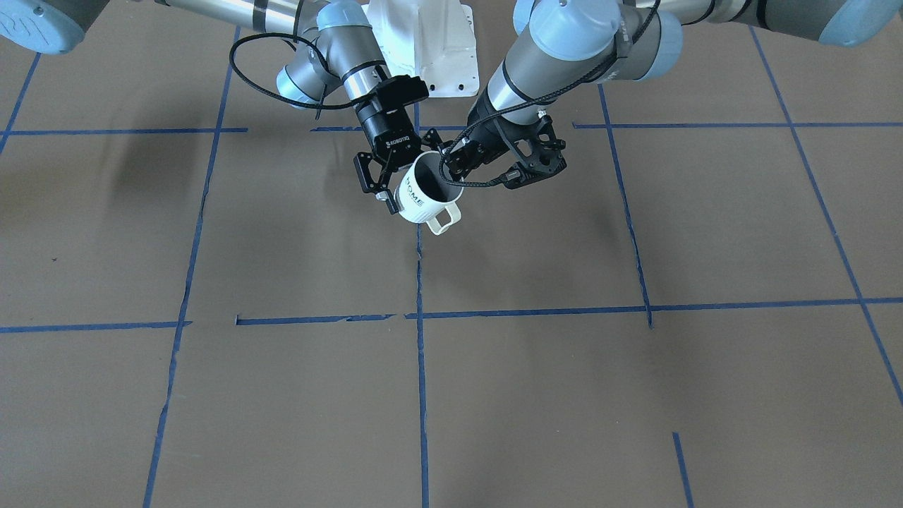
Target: Left arm hands cup to right arm to dump lemon
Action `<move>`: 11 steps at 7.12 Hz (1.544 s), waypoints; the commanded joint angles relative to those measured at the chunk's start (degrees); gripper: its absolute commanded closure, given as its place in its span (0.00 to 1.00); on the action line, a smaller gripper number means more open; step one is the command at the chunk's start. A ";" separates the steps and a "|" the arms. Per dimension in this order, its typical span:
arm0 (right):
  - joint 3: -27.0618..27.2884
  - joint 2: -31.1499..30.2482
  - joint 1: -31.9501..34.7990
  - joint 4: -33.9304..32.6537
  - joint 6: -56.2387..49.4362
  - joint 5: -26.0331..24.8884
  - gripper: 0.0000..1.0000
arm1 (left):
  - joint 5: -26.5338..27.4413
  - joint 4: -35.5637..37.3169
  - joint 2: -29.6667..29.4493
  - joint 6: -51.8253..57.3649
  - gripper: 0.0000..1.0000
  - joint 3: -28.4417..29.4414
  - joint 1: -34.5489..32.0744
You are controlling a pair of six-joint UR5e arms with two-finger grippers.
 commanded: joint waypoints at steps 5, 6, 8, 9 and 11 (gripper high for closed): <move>-0.01 -0.03 -0.22 -0.01 -0.01 -0.02 0.00 | 0.35 0.09 -0.25 -0.18 1.00 1.92 -0.35; -0.01 -0.12 -0.22 -0.01 -0.01 -0.02 0.00 | 0.44 0.09 -0.51 -0.27 1.00 2.80 -0.87; -0.01 -0.12 -0.48 -0.01 -0.01 -0.02 0.00 | 0.44 0.17 -2.09 -0.27 1.00 6.31 -4.11; -0.01 -0.12 -0.40 0.43 0.07 0.15 0.01 | 0.18 0.17 -1.57 0.69 1.00 7.28 -7.17; 0.52 0.15 0.13 0.70 0.68 0.33 0.01 | -0.09 1.05 1.84 8.38 1.00 7.20 -9.56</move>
